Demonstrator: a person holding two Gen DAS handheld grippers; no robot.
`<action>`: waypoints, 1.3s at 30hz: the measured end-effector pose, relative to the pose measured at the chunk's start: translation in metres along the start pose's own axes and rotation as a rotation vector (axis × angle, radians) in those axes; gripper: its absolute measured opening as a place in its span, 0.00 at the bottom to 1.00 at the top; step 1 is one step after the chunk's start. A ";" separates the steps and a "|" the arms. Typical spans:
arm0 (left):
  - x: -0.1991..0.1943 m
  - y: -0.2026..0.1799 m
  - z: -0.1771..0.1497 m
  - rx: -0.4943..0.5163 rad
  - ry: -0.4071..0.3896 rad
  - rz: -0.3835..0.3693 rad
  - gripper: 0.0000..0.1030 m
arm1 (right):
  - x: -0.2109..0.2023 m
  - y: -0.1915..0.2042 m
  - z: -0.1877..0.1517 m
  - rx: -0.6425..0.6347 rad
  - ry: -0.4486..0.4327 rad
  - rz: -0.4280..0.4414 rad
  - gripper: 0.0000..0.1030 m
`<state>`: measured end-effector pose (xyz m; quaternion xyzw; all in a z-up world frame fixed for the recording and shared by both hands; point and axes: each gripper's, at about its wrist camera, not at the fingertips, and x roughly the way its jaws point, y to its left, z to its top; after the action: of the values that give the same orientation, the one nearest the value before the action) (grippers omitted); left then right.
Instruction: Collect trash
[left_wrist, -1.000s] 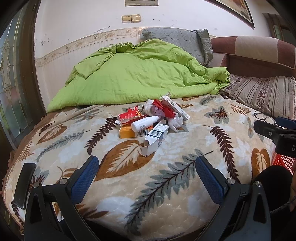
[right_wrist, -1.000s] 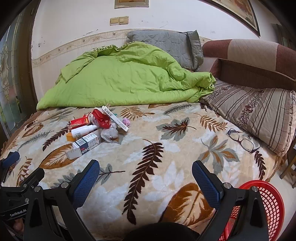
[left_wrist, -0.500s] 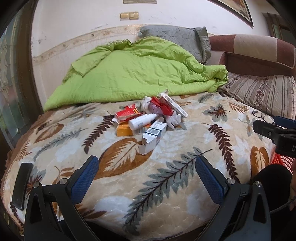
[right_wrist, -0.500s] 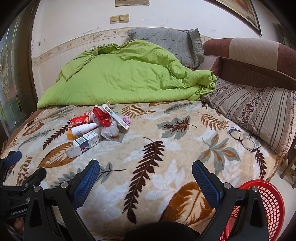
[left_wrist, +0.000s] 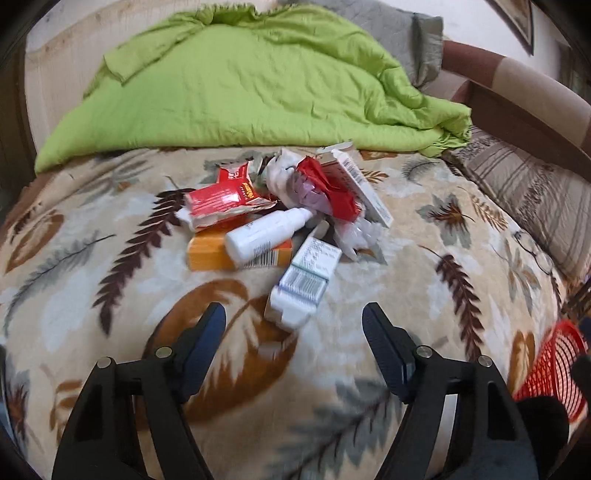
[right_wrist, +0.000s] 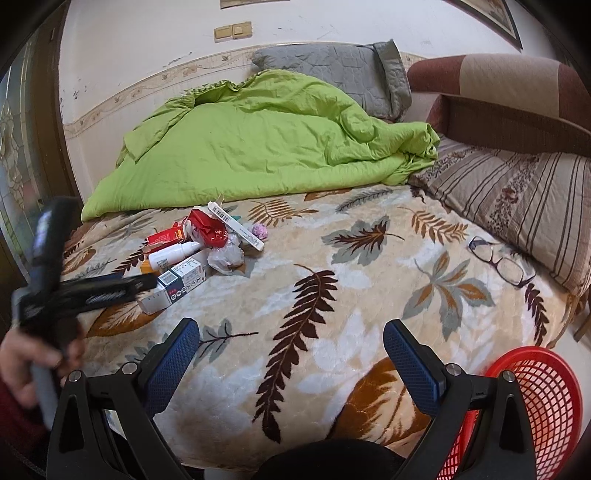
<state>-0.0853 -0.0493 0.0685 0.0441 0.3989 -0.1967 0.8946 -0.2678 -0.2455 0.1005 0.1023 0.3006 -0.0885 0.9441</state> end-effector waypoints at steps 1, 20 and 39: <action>0.008 -0.001 0.004 0.006 0.009 0.007 0.72 | 0.001 -0.001 0.001 0.006 0.006 0.004 0.98; 0.031 -0.002 0.013 0.029 -0.094 0.041 0.43 | 0.095 0.039 0.083 -0.104 0.088 0.143 0.62; 0.039 0.013 0.027 0.006 -0.103 -0.013 0.42 | 0.244 0.067 0.108 -0.199 0.179 0.119 0.06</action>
<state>-0.0376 -0.0567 0.0574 0.0339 0.3520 -0.2059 0.9124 0.0033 -0.2336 0.0529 0.0332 0.3844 0.0074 0.9225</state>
